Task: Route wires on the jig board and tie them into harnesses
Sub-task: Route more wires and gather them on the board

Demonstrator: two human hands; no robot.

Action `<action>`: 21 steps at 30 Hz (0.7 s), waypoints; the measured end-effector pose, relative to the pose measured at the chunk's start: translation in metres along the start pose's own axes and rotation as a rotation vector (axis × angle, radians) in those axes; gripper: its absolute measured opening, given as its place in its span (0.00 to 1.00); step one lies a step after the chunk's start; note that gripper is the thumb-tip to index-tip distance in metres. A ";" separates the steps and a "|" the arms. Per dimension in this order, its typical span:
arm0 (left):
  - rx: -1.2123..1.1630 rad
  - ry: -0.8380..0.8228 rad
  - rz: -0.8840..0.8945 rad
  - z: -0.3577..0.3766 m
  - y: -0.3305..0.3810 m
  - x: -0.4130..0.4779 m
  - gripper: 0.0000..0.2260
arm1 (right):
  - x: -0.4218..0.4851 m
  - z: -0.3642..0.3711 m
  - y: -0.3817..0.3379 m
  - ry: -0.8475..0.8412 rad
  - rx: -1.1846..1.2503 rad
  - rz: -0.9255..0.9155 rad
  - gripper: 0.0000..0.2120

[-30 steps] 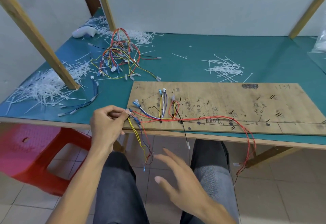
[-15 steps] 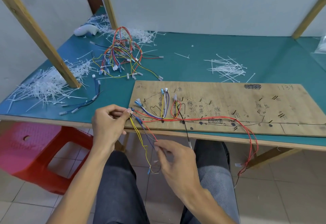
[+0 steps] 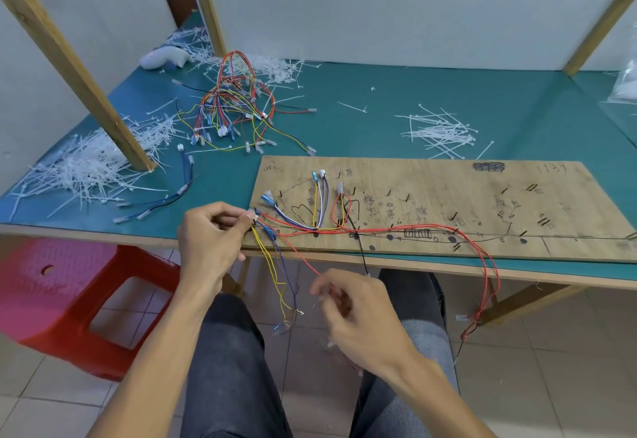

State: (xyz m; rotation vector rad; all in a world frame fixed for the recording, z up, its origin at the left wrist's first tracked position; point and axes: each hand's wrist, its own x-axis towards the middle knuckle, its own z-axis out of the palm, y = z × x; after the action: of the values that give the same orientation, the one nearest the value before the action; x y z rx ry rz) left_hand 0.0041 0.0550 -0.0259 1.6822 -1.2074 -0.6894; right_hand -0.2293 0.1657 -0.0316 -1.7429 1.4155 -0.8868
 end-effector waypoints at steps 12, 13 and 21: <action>-0.022 -0.008 -0.019 0.001 0.002 0.001 0.06 | -0.051 -0.144 0.009 -0.341 0.298 0.177 0.14; -0.021 -0.010 -0.020 0.001 0.002 0.001 0.06 | -0.051 -0.151 0.011 -0.338 0.368 0.201 0.16; 0.432 0.018 0.264 -0.009 0.029 -0.016 0.06 | -0.053 -0.156 0.026 -0.039 0.606 0.383 0.12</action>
State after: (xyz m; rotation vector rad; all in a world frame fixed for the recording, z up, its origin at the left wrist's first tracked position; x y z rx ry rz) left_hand -0.0059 0.0701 0.0032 1.8180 -1.6139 -0.2598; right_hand -0.3838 0.1978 0.0222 -0.9936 1.2262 -0.9349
